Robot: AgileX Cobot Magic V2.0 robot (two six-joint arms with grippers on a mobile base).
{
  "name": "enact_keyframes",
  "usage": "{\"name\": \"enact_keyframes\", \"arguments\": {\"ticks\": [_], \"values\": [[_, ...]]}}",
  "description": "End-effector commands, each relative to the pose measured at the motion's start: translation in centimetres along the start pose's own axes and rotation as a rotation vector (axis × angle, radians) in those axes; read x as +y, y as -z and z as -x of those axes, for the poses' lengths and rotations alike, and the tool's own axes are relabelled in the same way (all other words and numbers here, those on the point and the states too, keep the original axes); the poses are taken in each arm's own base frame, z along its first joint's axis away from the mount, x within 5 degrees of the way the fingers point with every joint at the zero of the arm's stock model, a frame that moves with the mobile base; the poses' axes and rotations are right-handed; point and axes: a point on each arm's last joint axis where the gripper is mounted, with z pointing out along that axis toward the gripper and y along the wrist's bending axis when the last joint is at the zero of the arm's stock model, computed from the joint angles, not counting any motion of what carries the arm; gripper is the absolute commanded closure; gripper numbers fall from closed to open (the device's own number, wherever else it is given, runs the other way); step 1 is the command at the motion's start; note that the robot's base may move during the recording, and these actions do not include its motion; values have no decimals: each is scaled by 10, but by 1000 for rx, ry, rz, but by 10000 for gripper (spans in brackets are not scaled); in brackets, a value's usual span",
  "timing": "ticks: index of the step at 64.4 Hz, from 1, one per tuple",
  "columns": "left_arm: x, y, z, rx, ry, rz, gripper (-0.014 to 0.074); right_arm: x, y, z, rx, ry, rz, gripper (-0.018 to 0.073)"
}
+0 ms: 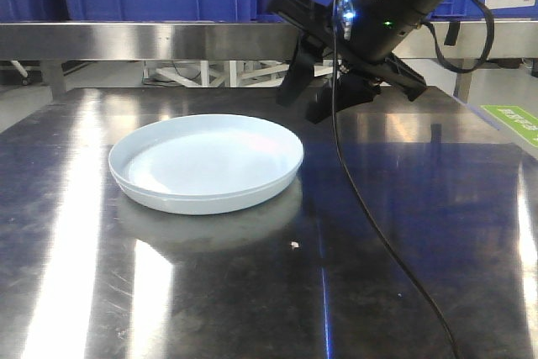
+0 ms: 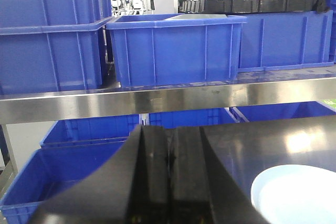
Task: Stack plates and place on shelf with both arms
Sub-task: 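Lower the right gripper and grasp the rim of the plate stack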
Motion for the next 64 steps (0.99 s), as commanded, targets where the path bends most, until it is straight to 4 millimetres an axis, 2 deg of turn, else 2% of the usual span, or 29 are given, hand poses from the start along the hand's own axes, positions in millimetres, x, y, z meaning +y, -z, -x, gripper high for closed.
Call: {"name": "enact_keyframes", "arguments": {"ticks": [1,33,49,64], "values": [[2,-1,19,-113,10,12,513,13,19,11,-78,18,32,222],[2,-1,19,-113,10,12,513,2,0,4,-5,22,-9,221],[2,-1,19,-113,10,12,513,3,-1,3,4,25,-10,221],[2,-1,19,-113,10,12,513,6,-14,-5,43,33,-12,221]]}}
